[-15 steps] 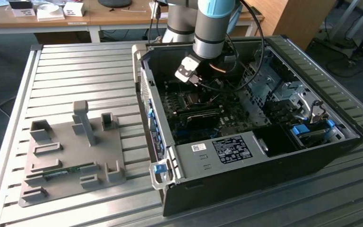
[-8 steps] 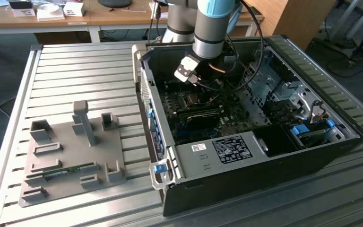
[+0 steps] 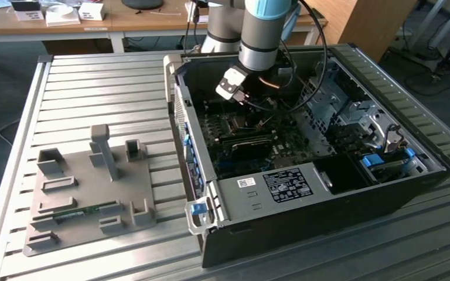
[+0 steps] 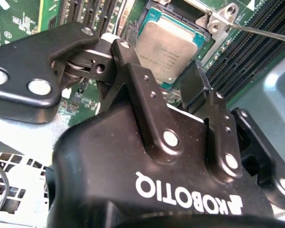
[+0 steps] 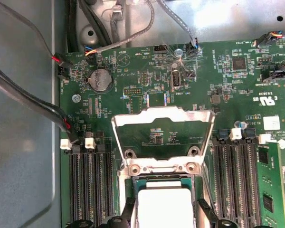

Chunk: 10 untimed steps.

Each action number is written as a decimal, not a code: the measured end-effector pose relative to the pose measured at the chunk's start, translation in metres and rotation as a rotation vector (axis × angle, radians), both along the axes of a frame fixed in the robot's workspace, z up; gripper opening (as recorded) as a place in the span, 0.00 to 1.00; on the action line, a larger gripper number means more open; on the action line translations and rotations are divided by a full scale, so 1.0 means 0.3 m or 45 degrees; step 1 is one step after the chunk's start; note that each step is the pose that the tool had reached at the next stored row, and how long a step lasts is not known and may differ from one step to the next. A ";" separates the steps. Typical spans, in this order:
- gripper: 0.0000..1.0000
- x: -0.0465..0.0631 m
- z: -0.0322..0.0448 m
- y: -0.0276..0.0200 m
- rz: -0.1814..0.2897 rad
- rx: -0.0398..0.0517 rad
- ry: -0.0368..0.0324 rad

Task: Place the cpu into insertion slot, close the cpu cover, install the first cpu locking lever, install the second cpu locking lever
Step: 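Place the cpu into insertion slot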

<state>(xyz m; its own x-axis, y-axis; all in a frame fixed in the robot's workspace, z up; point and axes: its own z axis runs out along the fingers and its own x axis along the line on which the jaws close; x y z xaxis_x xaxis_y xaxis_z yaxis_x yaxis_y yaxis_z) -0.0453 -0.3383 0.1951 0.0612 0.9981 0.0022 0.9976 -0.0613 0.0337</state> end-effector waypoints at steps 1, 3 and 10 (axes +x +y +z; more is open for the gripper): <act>0.61 0.000 0.000 0.000 0.000 0.000 0.0000; 0.61 0.000 0.000 0.000 0.000 0.000 0.0001; 0.61 0.000 0.023 0.000 0.000 0.000 0.0002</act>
<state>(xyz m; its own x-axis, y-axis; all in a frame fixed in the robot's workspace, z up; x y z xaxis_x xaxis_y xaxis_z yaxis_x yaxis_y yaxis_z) -0.0454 -0.3384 0.2021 0.0614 0.9981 0.0019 0.9975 -0.0614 0.0336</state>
